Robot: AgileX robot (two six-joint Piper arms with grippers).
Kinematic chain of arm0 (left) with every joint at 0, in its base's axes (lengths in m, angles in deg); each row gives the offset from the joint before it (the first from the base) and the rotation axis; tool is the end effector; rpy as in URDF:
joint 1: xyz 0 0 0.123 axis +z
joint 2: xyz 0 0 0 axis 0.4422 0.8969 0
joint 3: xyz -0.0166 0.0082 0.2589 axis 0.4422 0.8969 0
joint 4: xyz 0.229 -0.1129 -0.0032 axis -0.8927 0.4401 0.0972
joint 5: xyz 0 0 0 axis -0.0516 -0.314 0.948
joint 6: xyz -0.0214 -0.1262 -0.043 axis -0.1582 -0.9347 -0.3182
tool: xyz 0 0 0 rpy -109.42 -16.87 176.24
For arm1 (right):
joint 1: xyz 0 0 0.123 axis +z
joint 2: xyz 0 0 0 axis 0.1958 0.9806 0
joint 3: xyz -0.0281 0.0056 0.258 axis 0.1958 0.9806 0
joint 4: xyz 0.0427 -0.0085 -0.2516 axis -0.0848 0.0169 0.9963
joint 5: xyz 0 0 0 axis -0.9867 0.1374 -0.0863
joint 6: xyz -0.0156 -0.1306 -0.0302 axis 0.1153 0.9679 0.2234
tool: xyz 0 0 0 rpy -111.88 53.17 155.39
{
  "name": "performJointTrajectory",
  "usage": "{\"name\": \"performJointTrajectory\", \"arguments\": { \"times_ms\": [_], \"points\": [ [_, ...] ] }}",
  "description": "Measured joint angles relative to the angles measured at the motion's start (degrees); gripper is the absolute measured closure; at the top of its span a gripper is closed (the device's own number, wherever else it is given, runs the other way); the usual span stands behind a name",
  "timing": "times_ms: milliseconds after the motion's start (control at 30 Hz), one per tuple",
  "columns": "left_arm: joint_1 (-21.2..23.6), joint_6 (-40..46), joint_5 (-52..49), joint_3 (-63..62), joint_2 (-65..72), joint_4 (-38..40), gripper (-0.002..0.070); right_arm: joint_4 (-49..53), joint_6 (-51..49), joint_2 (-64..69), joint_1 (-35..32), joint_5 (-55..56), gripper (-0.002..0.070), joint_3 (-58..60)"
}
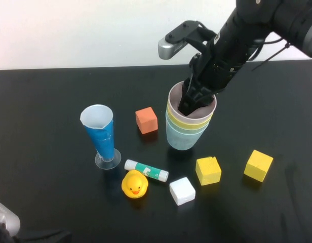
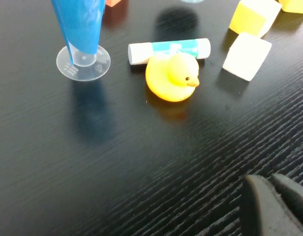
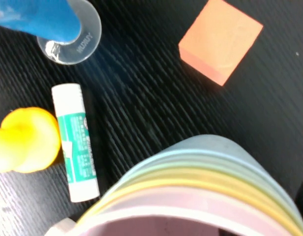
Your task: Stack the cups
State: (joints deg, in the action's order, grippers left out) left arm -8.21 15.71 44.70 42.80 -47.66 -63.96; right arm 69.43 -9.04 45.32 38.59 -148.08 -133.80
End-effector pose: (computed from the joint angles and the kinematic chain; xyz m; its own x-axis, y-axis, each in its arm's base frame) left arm 0.1346 -0.1034 0.2383 -0.4851 0.1353 -0.8639 0.5415 0.8222 -0.1753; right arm 0.3971 0.2475 0.2423 -0.5122 -0.7238 -0.4624 -0.8344 0.5470 0.0681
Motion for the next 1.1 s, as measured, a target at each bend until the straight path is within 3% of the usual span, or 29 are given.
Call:
{"name": "performJointTrajectory", "arguments": {
  "times_ms": [400, 567, 800, 1100],
  "points": [
    [0.0, 0.0, 0.0, 0.0, 0.0, 0.0, 0.0674, -0.58, -0.21, 1.82, 0.22, 0.0, 0.0442, 0.0],
    [0.0, 0.25, 0.0, 0.0, 0.0, 0.0, 0.0674, -0.95, -0.11, 1.82, 0.22, 0.21, 0.0374, 0.0],
    [0.0, 0.61, -0.11, 0.0, 0.0, 0.0, 0.0674, -1.09, -1.99, 1.48, -0.49, 0.21, 0.0355, -5.66],
    [0.0, 0.73, -0.81, 0.0, 0.0, 0.0, 0.0674, 2.4, -2.77, -9.66, -0.97, -0.02, 0.0355, -7.55]
  ]
}}
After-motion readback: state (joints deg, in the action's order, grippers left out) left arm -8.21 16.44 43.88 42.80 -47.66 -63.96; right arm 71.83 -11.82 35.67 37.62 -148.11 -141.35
